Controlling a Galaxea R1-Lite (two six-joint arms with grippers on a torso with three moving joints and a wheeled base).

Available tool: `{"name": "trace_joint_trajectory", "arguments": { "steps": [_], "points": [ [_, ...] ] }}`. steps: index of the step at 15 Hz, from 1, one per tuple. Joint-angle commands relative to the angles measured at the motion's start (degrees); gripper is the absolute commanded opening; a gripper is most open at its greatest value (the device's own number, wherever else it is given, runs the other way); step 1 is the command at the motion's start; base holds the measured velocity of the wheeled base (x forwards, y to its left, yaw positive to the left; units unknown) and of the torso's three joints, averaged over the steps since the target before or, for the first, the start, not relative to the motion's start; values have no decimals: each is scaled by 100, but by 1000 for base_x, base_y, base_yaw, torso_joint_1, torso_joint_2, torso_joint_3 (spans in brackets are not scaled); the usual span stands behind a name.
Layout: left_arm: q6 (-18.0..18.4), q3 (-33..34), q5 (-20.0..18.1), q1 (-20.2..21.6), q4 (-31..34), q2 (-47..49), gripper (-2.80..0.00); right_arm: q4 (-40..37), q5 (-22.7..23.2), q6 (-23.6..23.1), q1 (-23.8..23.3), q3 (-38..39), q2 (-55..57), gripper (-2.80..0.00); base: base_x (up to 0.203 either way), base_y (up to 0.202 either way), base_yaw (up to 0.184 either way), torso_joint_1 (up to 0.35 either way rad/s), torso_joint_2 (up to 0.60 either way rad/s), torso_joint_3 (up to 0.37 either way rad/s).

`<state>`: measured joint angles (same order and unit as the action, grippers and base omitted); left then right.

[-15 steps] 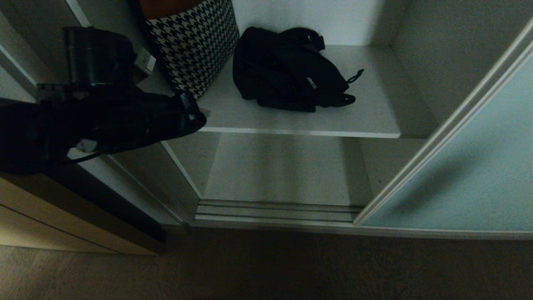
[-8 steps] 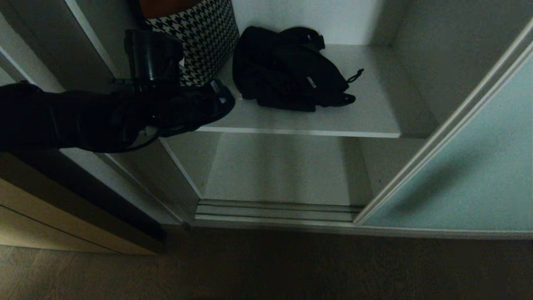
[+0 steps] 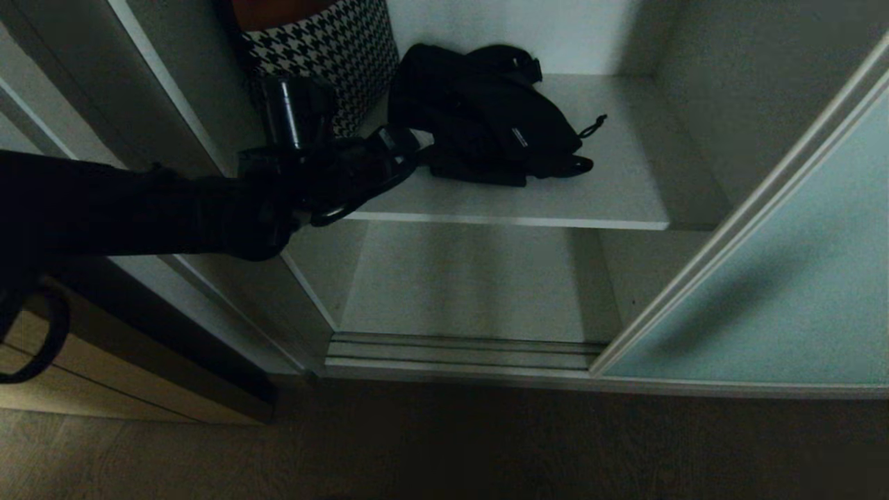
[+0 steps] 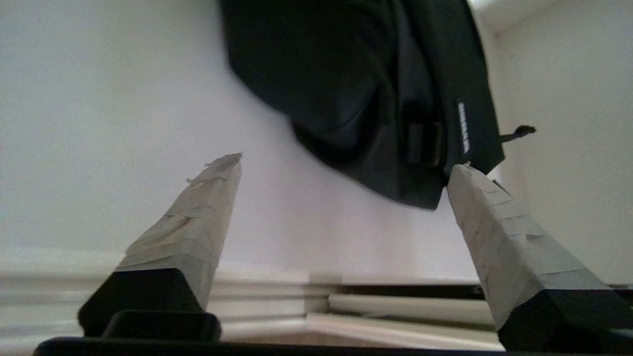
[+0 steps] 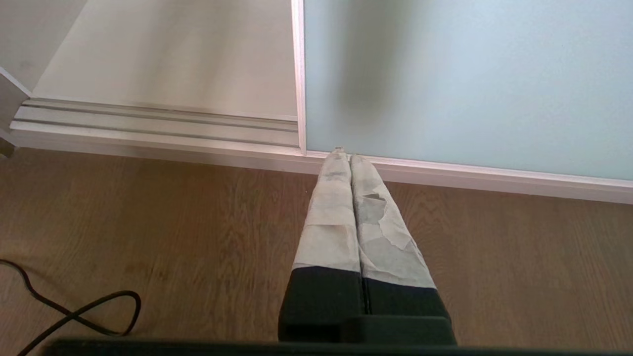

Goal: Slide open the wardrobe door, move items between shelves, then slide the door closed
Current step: Place the bag on the lower shelf

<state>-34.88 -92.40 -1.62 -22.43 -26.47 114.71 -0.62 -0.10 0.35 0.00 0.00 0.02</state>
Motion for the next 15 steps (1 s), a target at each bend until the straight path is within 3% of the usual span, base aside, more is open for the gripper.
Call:
{"name": "trace_joint_trajectory", "arguments": {
  "steps": [1,4,8,15],
  "points": [
    [-8,-136,-14,1,-174,312,0,1,1,0,0,0,6,-280,0,0,0,0,0,0],
    [168,-412,-81,1,-520,837,0,1,1,0,0,0,-2,-280,0,0,0,0,0,0],
    [747,-968,-84,10,-1330,1504,0,1,1,0,0,0,-2,-280,0,0,0,0,0,0],
    [974,-1816,-127,37,-1528,2029,0,1,1,0,0,0,3,-280,0,0,0,0,0,0]
  ]
}}
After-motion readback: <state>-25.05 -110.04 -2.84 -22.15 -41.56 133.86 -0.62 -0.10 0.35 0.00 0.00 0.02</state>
